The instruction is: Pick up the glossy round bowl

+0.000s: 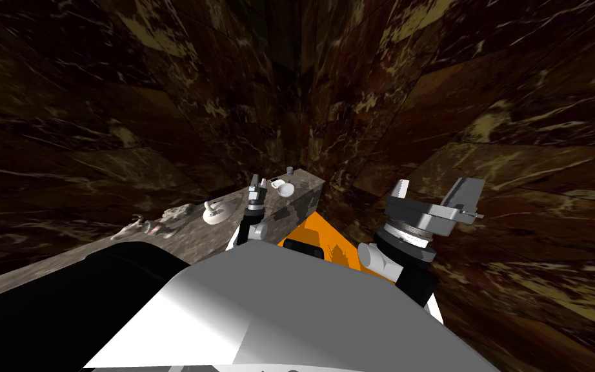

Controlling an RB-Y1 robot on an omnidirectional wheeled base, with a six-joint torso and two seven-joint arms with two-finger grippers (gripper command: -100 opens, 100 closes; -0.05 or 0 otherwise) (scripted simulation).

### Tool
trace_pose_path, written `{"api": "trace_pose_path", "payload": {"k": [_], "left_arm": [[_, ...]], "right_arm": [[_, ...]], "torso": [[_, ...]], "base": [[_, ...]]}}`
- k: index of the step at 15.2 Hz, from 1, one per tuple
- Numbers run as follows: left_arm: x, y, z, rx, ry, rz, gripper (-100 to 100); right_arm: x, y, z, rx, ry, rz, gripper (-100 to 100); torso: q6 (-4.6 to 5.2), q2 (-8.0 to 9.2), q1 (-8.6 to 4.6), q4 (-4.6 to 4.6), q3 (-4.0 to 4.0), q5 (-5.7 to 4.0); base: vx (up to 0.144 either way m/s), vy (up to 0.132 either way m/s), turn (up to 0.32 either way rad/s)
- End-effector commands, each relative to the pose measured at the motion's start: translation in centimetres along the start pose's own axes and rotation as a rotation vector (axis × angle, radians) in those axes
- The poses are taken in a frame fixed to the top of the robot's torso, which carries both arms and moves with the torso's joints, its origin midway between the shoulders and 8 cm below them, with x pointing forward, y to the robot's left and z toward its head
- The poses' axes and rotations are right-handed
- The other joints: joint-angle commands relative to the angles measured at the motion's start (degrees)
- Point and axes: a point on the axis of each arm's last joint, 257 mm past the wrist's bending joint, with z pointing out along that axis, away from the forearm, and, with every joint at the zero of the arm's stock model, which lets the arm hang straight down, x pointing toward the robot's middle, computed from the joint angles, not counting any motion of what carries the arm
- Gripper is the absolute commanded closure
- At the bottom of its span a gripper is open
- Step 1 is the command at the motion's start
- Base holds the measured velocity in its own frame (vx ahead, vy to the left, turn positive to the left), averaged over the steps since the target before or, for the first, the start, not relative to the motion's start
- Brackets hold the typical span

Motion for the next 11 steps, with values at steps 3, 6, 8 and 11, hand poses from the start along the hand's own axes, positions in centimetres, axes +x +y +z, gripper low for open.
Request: {"api": "trace_pose_path", "payload": {"k": [3,6,8,11], "left_arm": [[0.2,1.6,0.0,-0.055,0.046,0.016,-100],[0.1,3.4,0.0,-0.116,0.074,0.027,-100],[0.1,4.5,0.0,-0.153,0.089,0.033,-100],[-0.3,6.4,-0.1,-0.217,0.115,0.046,-100]], "right_arm": [[0.0,0.0,0.0,0.0,0.0,0.0,0],[0.0,0.0,0.0,0.0,0.0,0.0,0],[0.0,0.0,0.0,0.0,0.0,0.0,0],[0.0,0.0,0.0,0.0,0.0,0.0,0]], "torso": [[0.02,0.0,0.03,0.0,0.0,0.0],[0.01,0.0,0.05,0.0,0.0,0.01],[0.01,-0.01,0.05,0.0,0.0,0.01],[0.01,-0.01,0.04,0.0,-0.01,0.01]], "base": [[-0.001,0.003,-0.067],[0.0,0.007,-0.057],[0.0,0.007,-0.06],[0.001,0.005,-0.066]]}}
